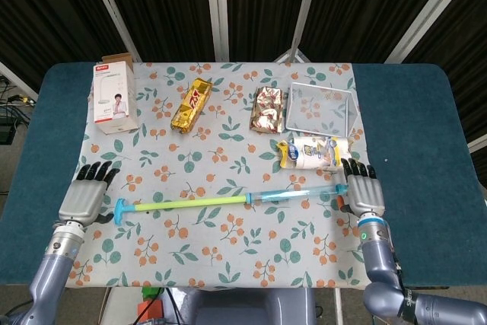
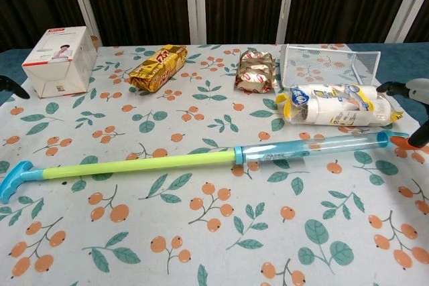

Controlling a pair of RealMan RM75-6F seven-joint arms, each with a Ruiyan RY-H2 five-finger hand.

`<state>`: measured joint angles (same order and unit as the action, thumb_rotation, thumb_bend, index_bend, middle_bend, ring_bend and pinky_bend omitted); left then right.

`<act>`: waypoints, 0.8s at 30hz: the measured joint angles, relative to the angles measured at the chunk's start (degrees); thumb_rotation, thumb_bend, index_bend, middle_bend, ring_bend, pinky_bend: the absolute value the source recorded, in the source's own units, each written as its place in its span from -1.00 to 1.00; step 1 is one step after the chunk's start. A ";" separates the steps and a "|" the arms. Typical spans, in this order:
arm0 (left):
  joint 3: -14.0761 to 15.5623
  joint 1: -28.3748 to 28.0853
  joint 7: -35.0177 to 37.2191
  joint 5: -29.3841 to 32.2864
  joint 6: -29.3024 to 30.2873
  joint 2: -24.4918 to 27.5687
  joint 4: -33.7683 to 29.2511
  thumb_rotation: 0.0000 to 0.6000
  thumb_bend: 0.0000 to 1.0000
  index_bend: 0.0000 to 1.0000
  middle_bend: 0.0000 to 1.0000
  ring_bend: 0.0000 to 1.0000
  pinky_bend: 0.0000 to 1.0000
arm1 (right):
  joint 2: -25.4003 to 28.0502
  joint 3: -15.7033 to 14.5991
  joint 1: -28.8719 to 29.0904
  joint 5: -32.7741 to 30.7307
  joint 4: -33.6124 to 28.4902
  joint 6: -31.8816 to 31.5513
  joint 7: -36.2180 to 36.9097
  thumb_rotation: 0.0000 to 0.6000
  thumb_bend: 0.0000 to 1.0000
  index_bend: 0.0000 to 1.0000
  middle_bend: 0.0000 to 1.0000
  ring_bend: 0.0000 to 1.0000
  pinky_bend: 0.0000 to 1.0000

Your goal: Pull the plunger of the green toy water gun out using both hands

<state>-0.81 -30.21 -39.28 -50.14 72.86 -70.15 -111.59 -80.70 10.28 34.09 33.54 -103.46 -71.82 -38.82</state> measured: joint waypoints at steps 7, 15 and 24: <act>-0.03 0.58 1.47 -0.72 -0.15 0.44 -0.27 1.00 -0.61 -0.85 -0.99 -1.00 -0.90 | 1.02 -0.29 -0.33 0.75 -0.64 0.02 0.83 1.00 -0.10 -1.00 -1.00 -1.00 -1.00; 0.97 3.54 8.22 -4.59 0.45 3.11 -1.51 1.00 -0.82 -0.88 -1.00 -1.00 -0.97 | 4.76 -2.09 -2.79 7.12 -3.72 0.46 5.58 1.00 -0.16 -1.00 -1.00 -1.00 -1.00; 5.81 12.07 23.58 -21.18 5.86 9.41 -1.53 1.00 -0.89 -1.00 -1.00 -1.00 -0.97 | 15.28 -8.76 -11.54 28.27 -8.41 -1.47 20.07 1.00 -0.16 -1.00 -1.00 -1.00 -1.00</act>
<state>4.99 -18.15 -15.69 -71.32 78.72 -60.75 -113.12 -65.42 1.52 22.54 61.81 -111.88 -73.29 -18.74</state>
